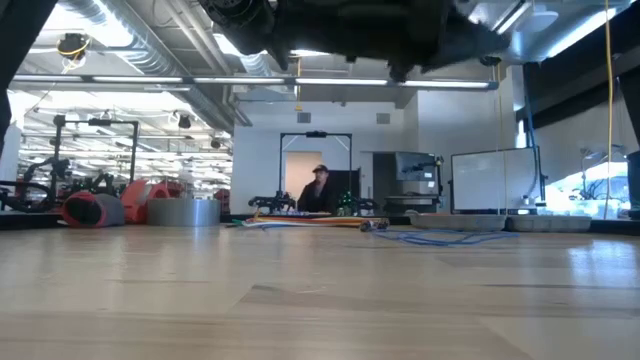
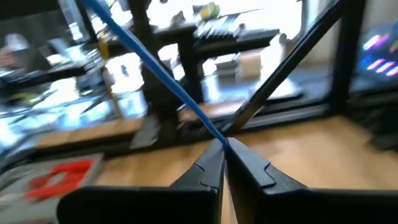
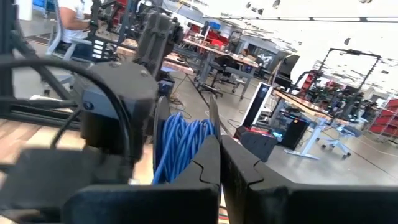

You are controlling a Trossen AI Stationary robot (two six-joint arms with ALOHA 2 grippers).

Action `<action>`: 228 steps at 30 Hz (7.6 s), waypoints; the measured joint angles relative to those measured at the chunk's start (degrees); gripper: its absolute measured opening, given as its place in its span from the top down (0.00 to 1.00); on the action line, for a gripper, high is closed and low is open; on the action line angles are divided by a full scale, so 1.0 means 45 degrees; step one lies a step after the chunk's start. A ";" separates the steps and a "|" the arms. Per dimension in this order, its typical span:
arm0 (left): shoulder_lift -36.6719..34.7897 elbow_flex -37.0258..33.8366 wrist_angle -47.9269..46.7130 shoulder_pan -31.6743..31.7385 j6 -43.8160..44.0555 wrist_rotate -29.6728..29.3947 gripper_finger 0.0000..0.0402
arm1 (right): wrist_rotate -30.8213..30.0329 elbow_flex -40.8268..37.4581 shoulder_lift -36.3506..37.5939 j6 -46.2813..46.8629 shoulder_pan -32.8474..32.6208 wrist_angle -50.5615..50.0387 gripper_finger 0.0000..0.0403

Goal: Coil cords
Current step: Coil the blue wire on the black spool

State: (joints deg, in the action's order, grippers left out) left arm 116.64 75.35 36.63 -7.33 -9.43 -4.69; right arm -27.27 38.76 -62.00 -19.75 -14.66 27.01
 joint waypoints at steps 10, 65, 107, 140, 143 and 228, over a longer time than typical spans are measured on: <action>-0.1495 0.0024 -0.7133 0.0053 -0.1906 -0.4501 0.99 | -0.0273 0.0214 0.0093 -0.0041 -0.0785 -0.0464 1.00; -0.3944 0.0048 -0.7064 -0.0314 0.2192 -0.4775 0.99 | -0.3613 0.0942 -0.1744 0.0566 -0.0559 -0.0334 1.00; -0.1808 -0.0083 -1.1843 -0.0215 0.2059 -0.5869 0.98 | -0.4487 0.4632 -0.1520 -0.5065 -0.2550 0.1531 1.00; -0.5089 -0.1669 -0.9858 -0.0592 0.1211 -0.3564 0.61 | -0.4299 0.3506 -0.0439 -0.1712 -0.1467 -0.3017 1.00; -0.5231 -0.2208 -0.7432 -0.0056 0.1190 -0.1873 0.62 | -0.3495 0.2162 -0.0240 -0.0844 -0.0529 -0.2657 1.00; -0.8725 -0.2705 -1.3960 0.0869 0.3153 -0.3608 1.00 | 0.0022 -0.0253 -0.0997 -0.1043 -0.0131 -0.0269 1.00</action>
State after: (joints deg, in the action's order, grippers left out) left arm 77.38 63.18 -26.19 -3.42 4.76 -20.93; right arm -27.17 37.62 -66.48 -24.44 -15.25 25.80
